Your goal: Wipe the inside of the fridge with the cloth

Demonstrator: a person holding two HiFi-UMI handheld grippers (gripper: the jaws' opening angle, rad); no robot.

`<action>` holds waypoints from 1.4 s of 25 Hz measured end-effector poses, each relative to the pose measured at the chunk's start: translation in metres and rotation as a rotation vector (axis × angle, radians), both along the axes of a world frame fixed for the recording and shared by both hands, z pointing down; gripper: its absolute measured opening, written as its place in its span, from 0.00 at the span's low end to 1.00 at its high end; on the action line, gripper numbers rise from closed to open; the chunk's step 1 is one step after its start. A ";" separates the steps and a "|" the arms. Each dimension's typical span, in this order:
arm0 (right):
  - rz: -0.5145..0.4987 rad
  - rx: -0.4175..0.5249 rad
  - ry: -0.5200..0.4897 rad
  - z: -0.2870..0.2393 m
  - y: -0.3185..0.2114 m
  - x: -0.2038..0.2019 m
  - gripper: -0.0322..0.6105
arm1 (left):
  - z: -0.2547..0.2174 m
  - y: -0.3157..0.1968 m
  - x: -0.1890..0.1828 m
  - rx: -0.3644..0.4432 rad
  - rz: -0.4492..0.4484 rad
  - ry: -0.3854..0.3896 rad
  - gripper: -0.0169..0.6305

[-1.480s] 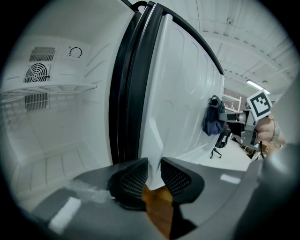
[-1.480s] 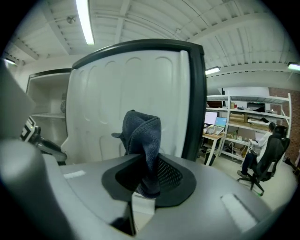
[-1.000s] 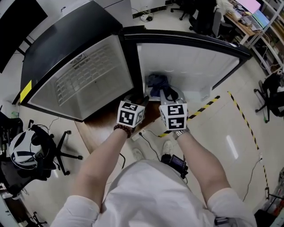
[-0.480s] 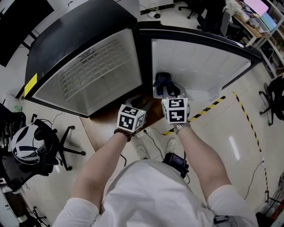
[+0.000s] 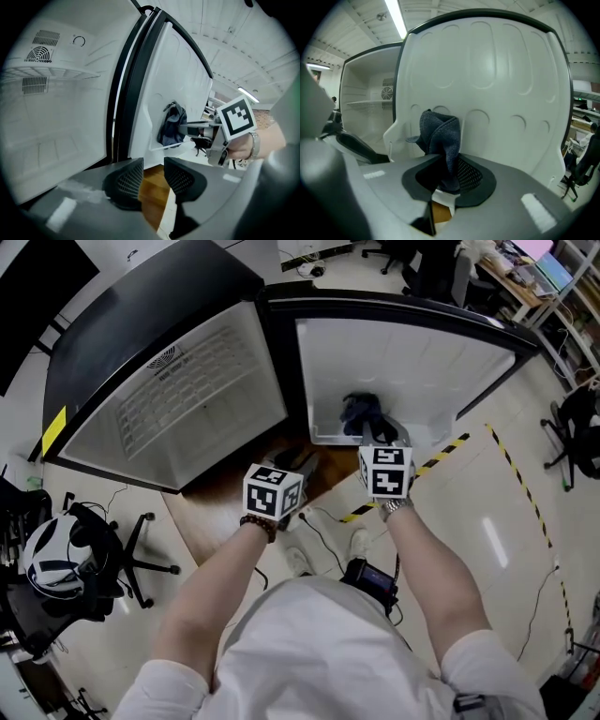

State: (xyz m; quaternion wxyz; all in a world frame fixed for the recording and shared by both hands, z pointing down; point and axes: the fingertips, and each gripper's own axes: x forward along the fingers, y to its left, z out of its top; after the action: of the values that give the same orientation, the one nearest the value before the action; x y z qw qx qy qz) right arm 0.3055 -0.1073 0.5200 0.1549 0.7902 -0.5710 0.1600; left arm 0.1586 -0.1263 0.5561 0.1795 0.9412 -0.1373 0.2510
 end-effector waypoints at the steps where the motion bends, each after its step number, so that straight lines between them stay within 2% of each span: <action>1: 0.012 -0.005 0.004 0.001 0.005 0.007 0.15 | 0.000 0.002 0.002 -0.011 0.000 0.005 0.24; 13: 0.141 -0.025 0.023 0.002 0.059 0.076 0.15 | 0.003 0.017 0.032 -0.198 -0.044 0.088 0.25; 21: 0.205 -0.034 0.031 -0.002 0.091 0.113 0.15 | 0.001 0.018 0.047 -0.329 -0.118 0.165 0.27; 35: 0.228 -0.005 0.036 -0.015 0.114 0.118 0.15 | 0.003 0.011 0.054 -0.460 -0.214 0.254 0.28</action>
State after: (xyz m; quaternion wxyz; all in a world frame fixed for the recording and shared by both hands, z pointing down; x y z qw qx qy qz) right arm 0.4237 0.0067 0.5048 0.1477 0.8525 -0.4740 0.1638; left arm 0.2130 -0.1150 0.5591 0.4296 0.8799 -0.1515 0.1351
